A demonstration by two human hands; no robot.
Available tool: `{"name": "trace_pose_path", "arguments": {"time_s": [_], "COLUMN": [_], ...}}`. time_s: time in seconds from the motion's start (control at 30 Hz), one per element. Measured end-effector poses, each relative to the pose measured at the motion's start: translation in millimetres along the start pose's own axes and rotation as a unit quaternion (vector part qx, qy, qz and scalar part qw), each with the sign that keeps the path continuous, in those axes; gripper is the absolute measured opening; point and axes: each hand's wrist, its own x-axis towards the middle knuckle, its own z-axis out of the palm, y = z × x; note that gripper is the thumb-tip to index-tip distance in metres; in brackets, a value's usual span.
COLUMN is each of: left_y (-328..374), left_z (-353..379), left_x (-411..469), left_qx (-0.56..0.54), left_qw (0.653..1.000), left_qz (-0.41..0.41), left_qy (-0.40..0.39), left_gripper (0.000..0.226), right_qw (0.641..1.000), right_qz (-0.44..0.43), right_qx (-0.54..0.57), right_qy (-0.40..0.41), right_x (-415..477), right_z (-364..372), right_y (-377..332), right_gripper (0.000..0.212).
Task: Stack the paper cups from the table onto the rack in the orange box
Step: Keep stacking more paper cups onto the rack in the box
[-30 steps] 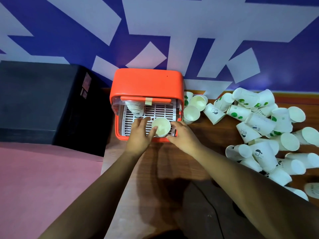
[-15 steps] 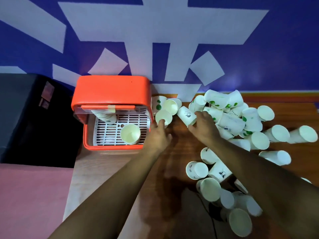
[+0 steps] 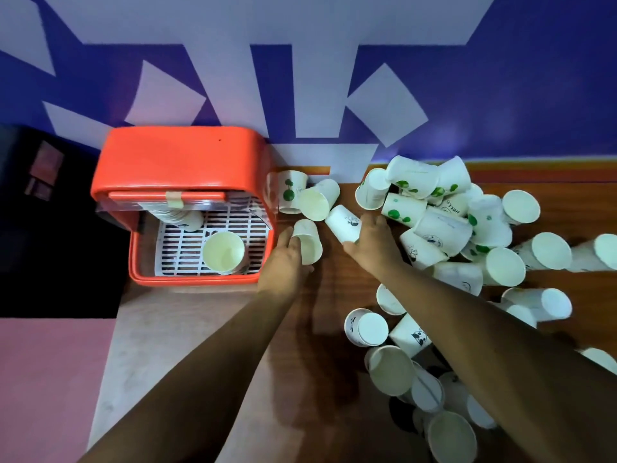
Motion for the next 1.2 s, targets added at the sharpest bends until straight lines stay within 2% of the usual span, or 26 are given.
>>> {"name": "trace_pose_path", "arguments": {"time_s": [0.1,0.23,0.37,0.43,0.53,0.67,0.8,0.93,1.07,1.2], "left_y": [6.3,10.7,11.5,7.5,-7.1,-41.5,-76.0,-86.7,-90.5,-97.0], "left_z": [-4.6,-18.8,-50.4,-67.2,-91.4,-120.6,-131.9,-134.8,-130.6,-120.9], "left_x": [-2.2,-17.8,-47.5,-63.6,-84.7,-106.4,-116.4,-102.7,-81.9,-66.1], "left_qx": [-0.005,-0.048,-0.101,-0.162,-0.259,-0.295,-0.320,-0.297,-0.276,-0.265], "left_qw": [1.000,0.996,0.987,0.980,0.959,0.940,0.919,0.934,0.949,0.958], "left_qz": [0.023,0.070,0.106,0.093,0.064,0.021,-0.015,-0.007,0.010,0.008], "left_qy": [0.009,0.042,0.067,0.070,0.101,0.168,0.229,0.200,0.150,0.112], "left_gripper": [0.066,0.053,0.047,0.055,0.075,0.068,0.067,0.069,0.069,0.060], "right_qw": [0.999,0.993,0.988,0.987,0.985,0.979,0.973,0.969,0.971,0.967], "right_qz": [0.017,0.034,0.007,-0.016,-0.036,-0.051,-0.044,-0.036,-0.018,-0.014], "right_qx": [0.036,0.113,0.148,0.156,0.165,0.194,0.222,0.240,0.239,0.253], "right_qy": [-0.037,-0.032,-0.041,-0.043,-0.042,-0.041,-0.049,-0.051,-0.010,0.011], "right_x": [-15.0,-37.8,-62.4,-74.1,-86.8,-97.7,-107.4,-113.8,-119.5,-122.3], "right_z": [-8.3,-28.2,-46.8,-53.9,-62.8,-68.9,-61.4,-44.5,-33.2,-29.3], "right_y": [0.7,-4.8,-13.0,-21.9,-41.8,-71.4,-97.5,-112.6,-117.6,-122.5], "right_gripper": [0.063,0.061,0.054,0.052,0.060,0.075,0.070,0.074,0.057,0.053]}}
